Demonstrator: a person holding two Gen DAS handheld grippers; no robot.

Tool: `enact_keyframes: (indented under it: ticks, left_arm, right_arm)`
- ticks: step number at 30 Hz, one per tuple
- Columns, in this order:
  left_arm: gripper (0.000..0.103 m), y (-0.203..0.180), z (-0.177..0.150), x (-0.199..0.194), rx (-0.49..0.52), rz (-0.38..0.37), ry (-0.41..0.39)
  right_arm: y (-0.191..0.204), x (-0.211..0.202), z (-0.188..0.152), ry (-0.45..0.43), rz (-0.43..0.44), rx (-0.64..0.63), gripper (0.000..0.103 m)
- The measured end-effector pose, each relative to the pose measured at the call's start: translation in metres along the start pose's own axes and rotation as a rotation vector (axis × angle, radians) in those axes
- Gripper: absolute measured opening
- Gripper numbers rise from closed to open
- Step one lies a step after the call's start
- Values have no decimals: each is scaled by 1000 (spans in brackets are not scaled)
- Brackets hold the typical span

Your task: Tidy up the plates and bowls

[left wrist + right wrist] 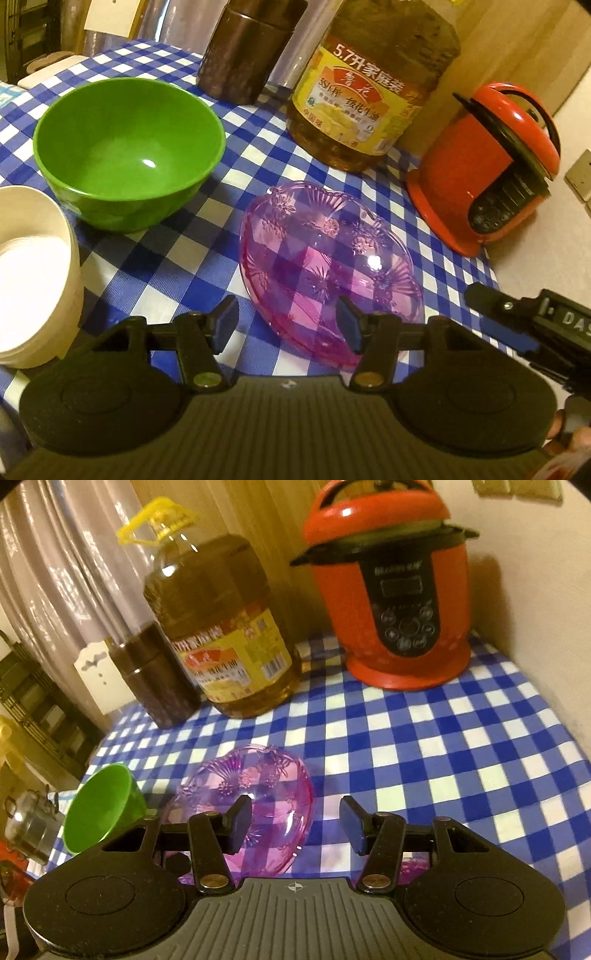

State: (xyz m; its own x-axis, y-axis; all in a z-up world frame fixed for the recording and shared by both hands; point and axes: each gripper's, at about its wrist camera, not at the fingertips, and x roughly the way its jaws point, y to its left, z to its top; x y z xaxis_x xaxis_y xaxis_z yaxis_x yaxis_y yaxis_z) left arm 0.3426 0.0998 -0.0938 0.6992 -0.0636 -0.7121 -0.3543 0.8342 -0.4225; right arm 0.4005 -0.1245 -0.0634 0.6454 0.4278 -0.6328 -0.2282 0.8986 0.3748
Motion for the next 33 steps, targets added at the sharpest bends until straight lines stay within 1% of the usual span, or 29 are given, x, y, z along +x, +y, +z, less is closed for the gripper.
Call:
enact_keyframes:
  ticks: [2, 6, 8, 11, 13, 14, 15, 19, 21, 24, 26, 30, 31, 33]
  left_arm:
    - [54, 1, 2, 5, -5, 1, 5]
    - [46, 3, 3, 16, -20, 14, 26]
    - [45, 4, 4, 20, -25, 14, 30]
    - [40, 4, 3, 22, -24, 5, 25]
    - [37, 4, 3, 23, -22, 2, 26]
    - [34, 4, 3, 24, -23, 2, 28]
    - [33, 5, 3, 24, -26, 4, 30]
    - [30, 5, 2, 24, -25, 9, 28]
    - [26, 6, 2, 25, -29, 12, 30]
    - [20, 7, 2, 25, -33, 15, 28]
    - [19, 8, 2, 25, -32, 16, 28]
    - [14, 11, 0, 26, -53, 8, 35]
    - [14, 13, 0, 27, -65, 2, 36]
    - [13, 14, 0, 27, -74, -2, 34]
  right_arm:
    - [-2, 11, 3, 20, 7, 10, 54]
    - [-5, 29, 7, 61, 11, 25, 53]
    - [-7, 38, 8, 80, 2, 27, 53]
    - [-10, 50, 7, 114, -3, 30, 53]
    - [-13, 57, 5, 132, -8, 38, 47]
    - [-13, 60, 5, 138, -8, 39, 39]
    - [-14, 61, 5, 142, -8, 39, 36]
    - [-14, 64, 6, 148, 1, 40, 31]
    - [-13, 66, 6, 157, 4, 39, 27]
    - [-13, 69, 3, 169, 4, 37, 23]
    - [-13, 70, 2, 172, 3, 40, 22]
    - [-15, 70, 2, 173, 3, 46, 16]
    - [-15, 70, 1, 173, 2, 46, 16]
    - [-16, 70, 1, 174, 3, 49, 11]
